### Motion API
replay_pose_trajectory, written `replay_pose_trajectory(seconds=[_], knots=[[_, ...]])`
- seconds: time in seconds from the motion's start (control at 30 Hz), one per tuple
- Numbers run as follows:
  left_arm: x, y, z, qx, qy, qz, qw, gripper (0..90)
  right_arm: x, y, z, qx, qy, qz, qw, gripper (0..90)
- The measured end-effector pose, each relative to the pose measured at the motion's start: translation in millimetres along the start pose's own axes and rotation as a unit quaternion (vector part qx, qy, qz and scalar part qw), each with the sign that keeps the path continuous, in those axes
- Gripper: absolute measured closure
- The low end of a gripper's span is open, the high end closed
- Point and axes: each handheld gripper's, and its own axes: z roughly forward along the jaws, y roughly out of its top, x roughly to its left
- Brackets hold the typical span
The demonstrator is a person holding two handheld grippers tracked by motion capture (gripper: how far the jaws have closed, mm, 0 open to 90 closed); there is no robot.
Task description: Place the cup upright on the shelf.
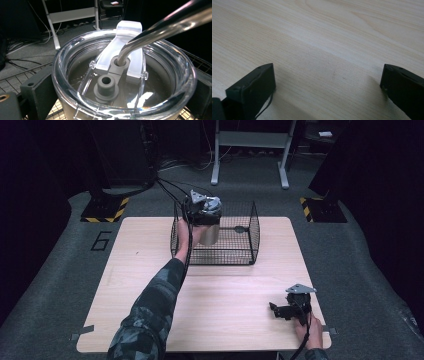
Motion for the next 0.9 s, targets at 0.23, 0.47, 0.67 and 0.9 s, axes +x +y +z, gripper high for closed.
replay_pose_trajectory(seconds=[0.23,0.47,0.67,0.9], knots=[[-0.8,-8.4,10.3,0.012,0.004,-0.006,0.9999,3.9,0.0,0.0,0.0,0.000,0.000,0.000,1.0000,0.0],[-4.1,-13.4,19.8,0.025,0.010,-0.004,0.9996,3.9,0.0,-0.1,0.1,-0.001,0.000,0.000,1.0000,0.0],[-5.3,-20.6,27.4,0.039,0.011,-0.010,0.9991,3.9,0.0,0.0,0.0,0.000,0.000,0.000,1.0000,0.0],[-4.4,-29.5,35.4,0.042,0.016,-0.026,0.9987,3.9,0.1,0.1,-0.4,0.003,0.003,0.000,1.0000,0.0]])
